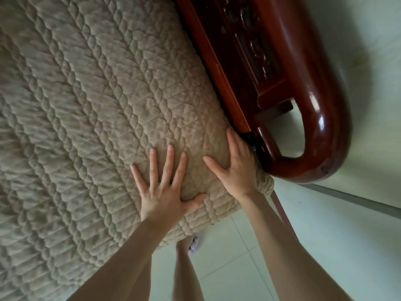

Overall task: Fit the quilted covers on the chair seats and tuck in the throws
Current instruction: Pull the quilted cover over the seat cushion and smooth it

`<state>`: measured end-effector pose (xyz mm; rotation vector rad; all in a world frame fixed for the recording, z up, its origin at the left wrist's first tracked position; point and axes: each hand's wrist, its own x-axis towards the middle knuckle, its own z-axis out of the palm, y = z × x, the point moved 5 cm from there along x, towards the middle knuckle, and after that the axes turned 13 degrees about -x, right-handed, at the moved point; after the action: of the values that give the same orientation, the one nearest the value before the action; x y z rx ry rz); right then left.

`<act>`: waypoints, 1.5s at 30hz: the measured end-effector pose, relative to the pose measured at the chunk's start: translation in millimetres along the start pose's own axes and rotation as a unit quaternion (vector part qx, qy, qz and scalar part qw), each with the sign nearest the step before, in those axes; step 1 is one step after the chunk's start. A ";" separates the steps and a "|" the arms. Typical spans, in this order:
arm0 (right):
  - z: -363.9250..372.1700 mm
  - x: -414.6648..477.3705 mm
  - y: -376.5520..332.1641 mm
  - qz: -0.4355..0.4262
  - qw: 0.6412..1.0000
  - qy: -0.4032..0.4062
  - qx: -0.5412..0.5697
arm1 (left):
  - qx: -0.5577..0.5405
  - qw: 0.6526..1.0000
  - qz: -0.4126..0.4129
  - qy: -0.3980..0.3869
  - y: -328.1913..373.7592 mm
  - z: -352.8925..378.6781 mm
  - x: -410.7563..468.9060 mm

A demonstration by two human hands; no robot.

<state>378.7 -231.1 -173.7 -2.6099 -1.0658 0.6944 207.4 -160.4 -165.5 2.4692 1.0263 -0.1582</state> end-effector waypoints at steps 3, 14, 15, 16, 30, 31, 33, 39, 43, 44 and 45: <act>-5.6 -23.3 2.0 0.017 0.999 0.022 0.016 | -0.012 0.999 0.023 0.022 -4.0 -1.9 -15.4; 6.6 -11.9 36.0 0.125 0.979 -0.080 0.139 | -0.016 0.999 0.004 0.031 -2.4 8.7 -24.7; 3.6 -14.3 33.7 0.111 0.984 -0.062 0.127 | -0.024 0.999 0.002 0.028 -1.9 7.5 -25.9; 0.3 -16.5 29.4 0.093 0.989 -0.050 0.105 | -0.027 0.999 0.001 0.026 -1.8 6.5 -26.7; -4.9 -57.2 23.1 0.162 0.983 -0.072 0.036 | -0.062 0.996 -0.069 0.012 -47.6 -9.5 -70.2; -4.3 -68.0 18.7 0.138 0.988 -0.067 -0.008 | -0.063 0.995 -0.072 0.001 -53.3 -8.3 -78.0; -1.8 -81.5 0.6 0.069 0.994 -0.064 -0.055 | -0.067 0.995 -0.074 -0.006 -64.5 -7.8 -88.1; 25.6 -48.7 -96.2 -0.119 0.970 -0.083 -0.194 | -0.100 0.976 -0.189 0.050 -136.2 -39.5 -87.0; 41.5 -38.0 -123.0 -0.116 0.958 -0.099 -0.242 | -0.102 0.963 -0.241 0.059 -161.6 -39.0 -98.5; 41.7 -39.3 -123.4 -0.108 0.957 -0.097 -0.250 | -0.107 0.961 -0.246 0.062 -162.3 -36.4 -102.0; 41.2 -41.1 -125.5 -0.104 0.956 -0.098 -0.255 | -0.111 0.960 -0.250 0.060 -163.3 -35.2 -103.6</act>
<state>257.6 -169.9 -146.9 -2.8135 -1.7558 0.7153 17.2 -110.3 -166.0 1.9972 1.6123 -0.0450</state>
